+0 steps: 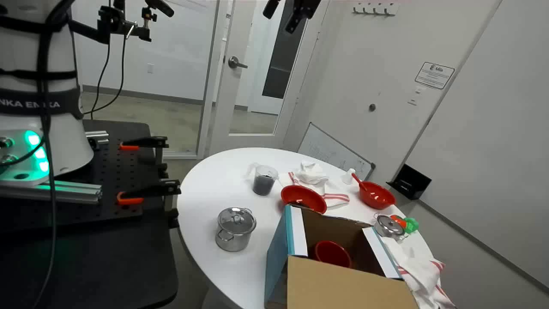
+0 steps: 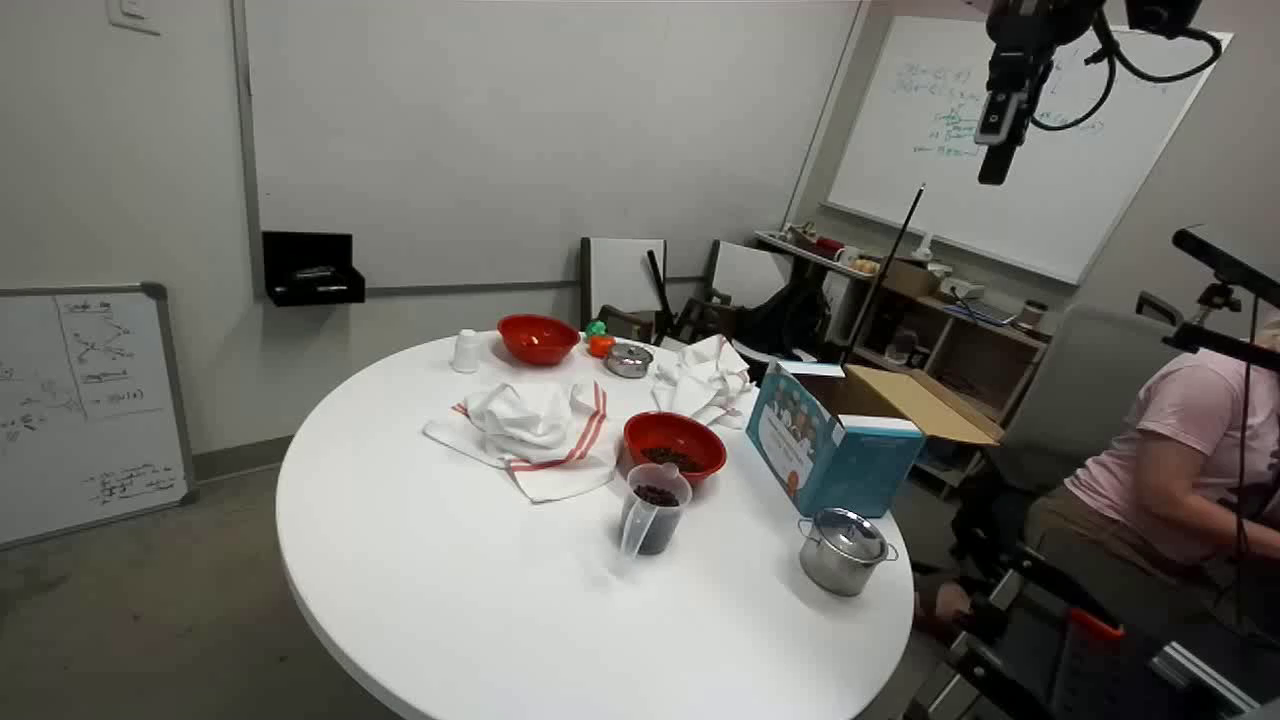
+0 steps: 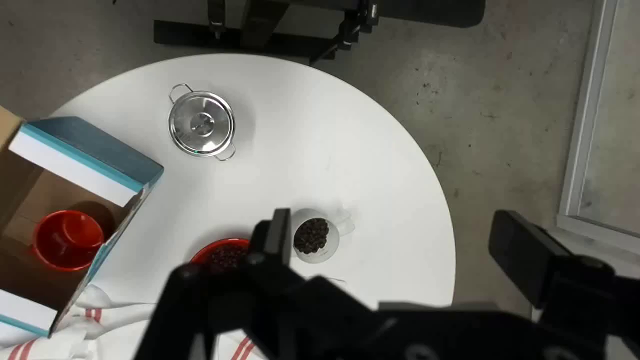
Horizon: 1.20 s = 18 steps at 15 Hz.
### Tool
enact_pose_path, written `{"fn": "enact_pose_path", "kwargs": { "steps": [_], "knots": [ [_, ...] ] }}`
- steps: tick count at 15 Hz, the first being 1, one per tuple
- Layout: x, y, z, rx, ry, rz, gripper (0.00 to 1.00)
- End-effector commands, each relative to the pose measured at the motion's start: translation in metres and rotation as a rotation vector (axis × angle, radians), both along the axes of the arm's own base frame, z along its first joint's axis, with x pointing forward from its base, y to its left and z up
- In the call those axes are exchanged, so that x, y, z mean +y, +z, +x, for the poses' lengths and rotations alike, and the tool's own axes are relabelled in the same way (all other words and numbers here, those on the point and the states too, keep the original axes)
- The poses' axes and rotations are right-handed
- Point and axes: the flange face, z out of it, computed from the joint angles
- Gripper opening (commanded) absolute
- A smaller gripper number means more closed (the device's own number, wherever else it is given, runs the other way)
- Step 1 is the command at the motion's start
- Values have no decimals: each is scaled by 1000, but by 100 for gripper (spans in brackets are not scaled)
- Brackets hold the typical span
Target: Pour some contents of the jug into the bowl
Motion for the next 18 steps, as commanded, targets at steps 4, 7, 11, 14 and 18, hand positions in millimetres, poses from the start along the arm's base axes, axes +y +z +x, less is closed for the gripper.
{"fn": "enact_pose_path", "kwargs": {
  "steps": [4, 7, 11, 14, 18],
  "knots": [
    [0, 0, 0, 0, 0, 0, 100],
    [4, -2, 3, 6, -12, -15, 100],
    [30, -21, 25, -5, -144, 32, 100],
    [49, -41, 43, -51, -323, 65, 100],
    [69, -76, 66, -79, -533, 22, 100]
  ]
}}
